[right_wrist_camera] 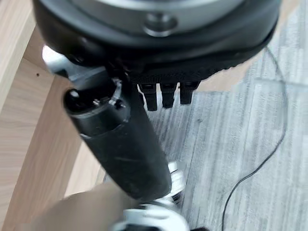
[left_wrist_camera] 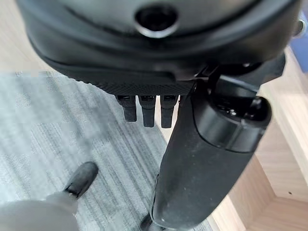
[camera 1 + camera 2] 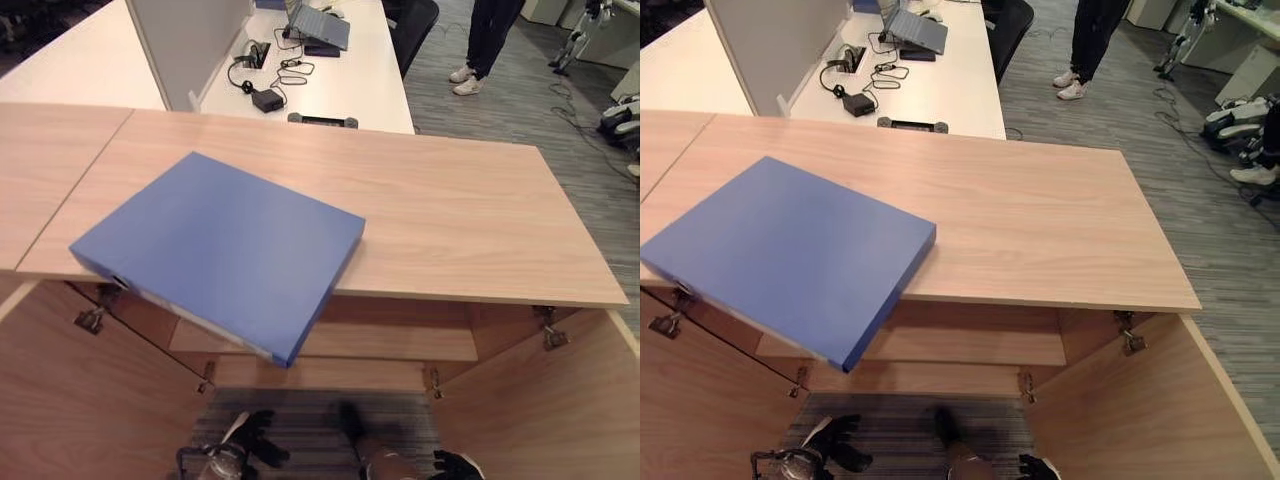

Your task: Put the empty folder in the office cabinet

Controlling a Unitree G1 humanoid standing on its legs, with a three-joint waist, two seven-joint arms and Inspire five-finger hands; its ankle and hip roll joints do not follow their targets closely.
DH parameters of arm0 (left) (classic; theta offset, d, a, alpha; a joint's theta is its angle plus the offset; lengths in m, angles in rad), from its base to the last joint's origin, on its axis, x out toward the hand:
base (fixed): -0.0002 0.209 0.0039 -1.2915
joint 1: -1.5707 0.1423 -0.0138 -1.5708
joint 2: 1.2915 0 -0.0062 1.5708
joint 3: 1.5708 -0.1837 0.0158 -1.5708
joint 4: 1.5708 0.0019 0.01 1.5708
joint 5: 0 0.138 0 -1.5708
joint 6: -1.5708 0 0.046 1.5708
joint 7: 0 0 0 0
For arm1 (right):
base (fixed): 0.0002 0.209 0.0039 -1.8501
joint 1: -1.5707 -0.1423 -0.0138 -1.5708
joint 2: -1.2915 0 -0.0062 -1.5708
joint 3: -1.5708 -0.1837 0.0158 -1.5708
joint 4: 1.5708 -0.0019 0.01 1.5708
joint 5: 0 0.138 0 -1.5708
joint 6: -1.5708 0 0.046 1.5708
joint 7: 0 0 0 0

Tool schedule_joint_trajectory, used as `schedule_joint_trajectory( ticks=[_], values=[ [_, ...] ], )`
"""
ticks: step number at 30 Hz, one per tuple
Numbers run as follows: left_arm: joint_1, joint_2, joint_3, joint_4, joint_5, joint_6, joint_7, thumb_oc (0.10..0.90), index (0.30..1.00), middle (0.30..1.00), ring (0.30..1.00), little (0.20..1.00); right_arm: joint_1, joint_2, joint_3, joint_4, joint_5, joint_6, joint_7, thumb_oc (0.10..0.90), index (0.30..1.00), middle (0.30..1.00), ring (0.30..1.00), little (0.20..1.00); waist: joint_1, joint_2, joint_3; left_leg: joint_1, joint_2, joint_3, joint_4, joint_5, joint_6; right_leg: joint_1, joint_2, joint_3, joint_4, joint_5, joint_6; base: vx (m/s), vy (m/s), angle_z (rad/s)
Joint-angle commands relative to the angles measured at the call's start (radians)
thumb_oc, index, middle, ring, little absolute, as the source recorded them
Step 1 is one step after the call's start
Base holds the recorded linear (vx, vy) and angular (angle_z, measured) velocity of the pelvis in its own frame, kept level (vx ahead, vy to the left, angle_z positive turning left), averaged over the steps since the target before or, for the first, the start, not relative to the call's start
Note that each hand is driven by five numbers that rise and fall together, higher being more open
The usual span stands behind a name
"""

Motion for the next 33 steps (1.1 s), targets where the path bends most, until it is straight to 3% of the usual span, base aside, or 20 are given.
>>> schedule_joint_trajectory(
  ticks=[1, 4, 5, 7, 10, 13, 18, 21, 25, 27, 33],
  values=[
    [-0.048, 0.034, 0.014, -0.026, 0.008, -0.019, 0.004, 0.800, 0.900, 0.900, 0.900, 0.900, -0.047, -0.014, 0.027, -0.030, 0.008, -0.029, -0.007, 0.800, 0.900, 0.900, 0.900, 0.900, 0.021, -0.016, 0.021, -0.057, -0.089, -0.039, -0.005, 0.014, 0.057, 0.253, -0.047, 0.037, -0.067, -0.124, -0.002, -0.16, -0.100, -0.08],
    [-0.046, 0.040, 0.011, -0.024, 0.016, -0.020, 0.000, 0.800, 0.900, 0.900, 0.900, 0.900, -0.046, -0.005, 0.050, -0.021, -0.013, -0.025, -0.005, 0.800, 0.900, 0.900, 0.900, 0.900, 0.068, -0.062, -0.006, -0.121, -0.077, -0.035, 0.009, 0.055, 0.045, 0.349, -0.080, 0.067, -0.204, -0.119, -0.002, -0.19, -0.111, -0.14],
    [-0.046, 0.040, 0.010, -0.024, 0.016, -0.020, 0.000, 0.800, 0.900, 0.900, 0.900, 0.900, -0.046, -0.005, 0.050, -0.021, -0.013, -0.025, -0.005, 0.800, 0.900, 0.900, 0.900, 0.900, 0.068, -0.062, -0.006, -0.121, -0.077, -0.034, 0.009, 0.054, 0.045, 0.349, -0.080, 0.067, -0.205, -0.118, -0.002, -0.22, -0.151, -0.29],
    [-0.045, 0.041, 0.013, -0.023, 0.008, -0.018, 0.002, 0.800, 0.900, 0.900, 0.900, 0.900, -0.045, 0.000, 0.074, -0.024, -0.027, -0.025, -0.005, 0.800, 0.900, 0.900, 0.900, 0.900, 0.084, -0.077, -0.010, -0.151, -0.032, -0.032, 0.016, 0.102, 0.016, 0.360, -0.075, 0.088, -0.312, -0.134, -0.023, -0.23, -0.164, -0.36],
    [-0.038, 0.034, 0.019, -0.022, -0.001, -0.018, 0.003, 0.800, 0.900, 0.900, 0.900, 0.900, -0.038, -0.009, 0.078, -0.026, -0.031, -0.028, -0.006, 0.800, 0.900, 0.900, 0.900, 0.900, 0.083, -0.071, -0.002, -0.160, -0.004, -0.038, 0.027, 0.121, -0.001, 0.383, -0.062, 0.081, -0.379, -0.131, -0.040, -0.15, -0.097, -0.25],
    [-0.008, -0.003, 0.000, -0.012, 0.015, -0.022, -0.008, 0.800, 0.900, 0.900, 0.900, 0.900, -0.025, -0.027, 0.086, -0.017, -0.045, -0.035, -0.007, 0.800, 0.900, 0.900, 0.900, 0.900, 0.071, -0.041, 0.021, -0.174, 0.055, -0.035, 0.068, 0.146, -0.037, 0.429, -0.037, 0.087, -0.457, -0.129, -0.071, -0.22, -0.073, -0.12],
    [0.010, -0.017, 0.003, -0.005, 0.014, -0.021, -0.009, 0.800, 0.900, 0.900, 0.900, 0.900, -0.009, -0.037, 0.078, 0.009, -0.041, -0.032, -0.002, 0.800, 0.900, 0.900, 0.900, 0.900, 0.060, -0.018, 0.038, -0.176, 0.084, -0.050, 0.119, 0.147, -0.055, 0.446, -0.031, 0.104, -0.466, -0.137, -0.090, -0.12, -0.020, 0.00],
    [0.011, -0.022, 0.008, 0.006, 0.004, -0.016, -0.010, 0.800, 0.900, 0.900, 0.900, 0.900, -0.006, -0.049, 0.062, 0.026, -0.027, -0.027, -0.002, 0.800, 0.900, 0.900, 0.900, 0.900, 0.051, -0.014, 0.055, -0.187, 0.061, -0.093, 0.194, 0.101, -0.051, 0.441, -0.035, 0.106, -0.461, -0.123, -0.102, -0.11, 0.018, -0.13],
    [0.010, -0.037, 0.011, 0.028, 0.000, -0.016, -0.014, 0.800, 0.900, 0.900, 0.900, 0.900, 0.007, -0.062, 0.029, 0.041, -0.007, -0.024, 0.002, 0.800, 0.900, 0.900, 0.900, 0.900, 0.021, -0.029, 0.040, -0.160, -0.027, -0.130, 0.311, -0.041, -0.015, 0.424, -0.056, 0.060, -0.452, -0.101, -0.104, -0.06, 0.033, -0.01],
    [0.014, -0.044, 0.006, 0.037, 0.011, -0.013, -0.018, 0.800, 0.900, 0.900, 0.900, 0.900, 0.020, -0.060, 0.013, 0.049, -0.006, -0.018, 0.006, 0.800, 0.900, 0.900, 0.900, 0.900, -0.007, -0.011, 0.023, -0.088, -0.033, -0.081, 0.242, -0.036, -0.007, 0.417, -0.046, 0.037, -0.451, -0.098, -0.095, 0.04, 0.117, -0.02],
    [0.010, -0.042, -0.001, 0.035, 0.023, -0.012, -0.020, 0.800, 0.900, 0.900, 0.900, 0.900, 0.026, -0.048, -0.004, 0.060, 0.006, -0.012, 0.004, 0.800, 0.900, 0.900, 0.900, 0.900, -0.026, -0.002, -0.005, -0.023, -0.042, -0.051, 0.089, -0.010, -0.007, 0.393, -0.062, 0.021, -0.446, -0.080, -0.064, 0.05, 0.097, 0.01]
  ],
)
